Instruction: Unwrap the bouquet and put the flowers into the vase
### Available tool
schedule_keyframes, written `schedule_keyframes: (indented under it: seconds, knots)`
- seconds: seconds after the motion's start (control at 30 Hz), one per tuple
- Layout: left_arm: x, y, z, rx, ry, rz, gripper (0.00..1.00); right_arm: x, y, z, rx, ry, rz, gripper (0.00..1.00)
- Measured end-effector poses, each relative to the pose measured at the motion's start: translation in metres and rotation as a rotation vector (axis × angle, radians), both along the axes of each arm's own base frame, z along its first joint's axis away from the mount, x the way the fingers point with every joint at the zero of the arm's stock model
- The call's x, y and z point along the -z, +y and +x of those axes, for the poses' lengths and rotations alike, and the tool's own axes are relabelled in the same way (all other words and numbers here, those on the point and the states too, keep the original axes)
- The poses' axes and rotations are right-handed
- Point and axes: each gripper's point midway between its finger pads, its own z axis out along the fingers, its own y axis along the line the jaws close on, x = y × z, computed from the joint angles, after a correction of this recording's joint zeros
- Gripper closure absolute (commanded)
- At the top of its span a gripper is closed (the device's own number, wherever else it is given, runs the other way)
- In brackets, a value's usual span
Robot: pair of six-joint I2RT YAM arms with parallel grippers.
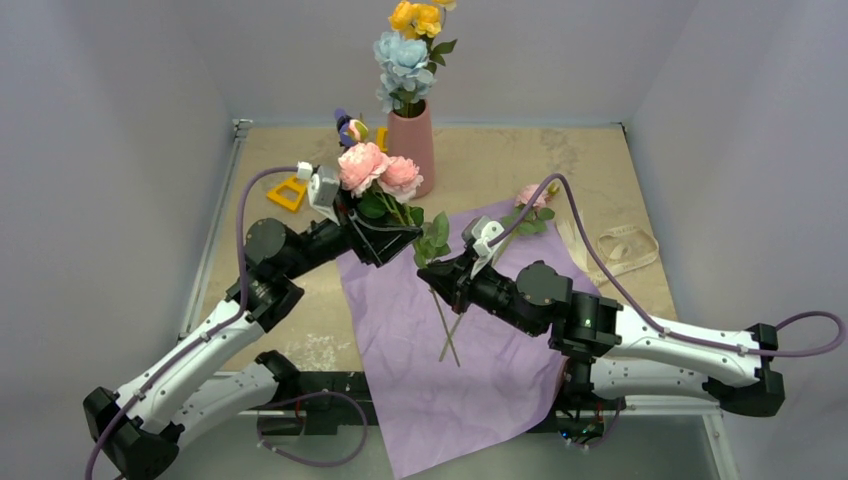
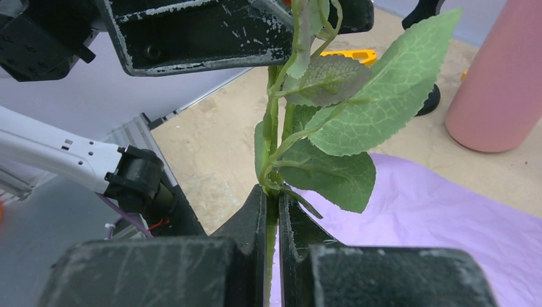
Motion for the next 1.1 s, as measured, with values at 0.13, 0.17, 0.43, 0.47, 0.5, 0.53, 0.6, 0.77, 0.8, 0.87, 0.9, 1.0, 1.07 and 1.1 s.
schedule_keyframes:
  seconds: [0.13, 0.17, 0.43, 0.47, 0.5, 0.53, 0.6, 0.77, 0.8, 0.87, 0.9, 1.0, 1.07, 1.1]
  knots:
    - [-0.003, -0.002, 0.001, 0.005, 0.005, -0.016, 0.45, 0.0, 0.001, -0.001, -0.006, 0.001, 0.001, 1.0]
    - [-0.003, -0.002, 0.001, 0.006, 0.007, -0.019, 0.48, 0.0, 0.001, -0.001, -0.006, 0.001, 0.0, 1.0]
    - [-0.011, -0.005, -0.001, 0.033, 0.008, -0.036, 0.89, 0.0, 0.001, -0.001, -0.006, 0.004, 0.003, 1.0]
    - [-0.013, -0.006, -0.003, 0.041, 0.008, -0.037, 0.97, 0.0, 0.001, -0.001, -0.004, 0.005, 0.003, 0.98]
    - [-0.014, -0.007, -0.003, 0.047, 0.009, -0.039, 1.0, 0.0, 0.0, 0.0, 0.0, 0.007, 0.004, 0.9]
    - [-0.015, -0.008, -0.005, 0.055, 0.01, -0.04, 1.0, 0.0, 0.0, 0.0, 0.005, 0.008, 0.005, 0.8]
    - [-0.017, -0.009, -0.006, 0.063, 0.011, -0.039, 1.0, 0.0, -0.001, 0.001, 0.012, 0.013, 0.01, 0.58]
    - [-0.025, -0.007, -0.001, 0.037, -0.005, -0.036, 1.0, -0.002, -0.009, -0.001, 0.024, 0.037, 0.018, 0.35]
    - [-0.029, -0.007, 0.001, 0.029, -0.014, -0.031, 1.0, -0.004, -0.013, -0.002, 0.025, 0.04, 0.021, 0.33]
    - [-0.04, -0.006, 0.002, 0.019, -0.031, -0.029, 1.0, -0.011, -0.021, -0.003, 0.033, 0.045, 0.034, 0.32]
    - [-0.048, -0.006, 0.003, 0.011, -0.048, -0.027, 1.0, -0.016, -0.027, -0.003, 0.043, 0.047, 0.043, 0.32]
    - [-0.074, -0.005, 0.007, -0.01, -0.098, -0.028, 1.0, -0.035, -0.048, -0.003, 0.078, 0.052, 0.086, 0.32]
    - [-0.094, -0.003, 0.01, -0.037, -0.145, -0.031, 1.0, -0.048, -0.066, -0.003, 0.108, 0.052, 0.127, 0.33]
    - [-0.105, -0.002, 0.012, -0.052, -0.17, -0.035, 1.0, -0.054, -0.077, -0.003, 0.123, 0.051, 0.149, 0.34]
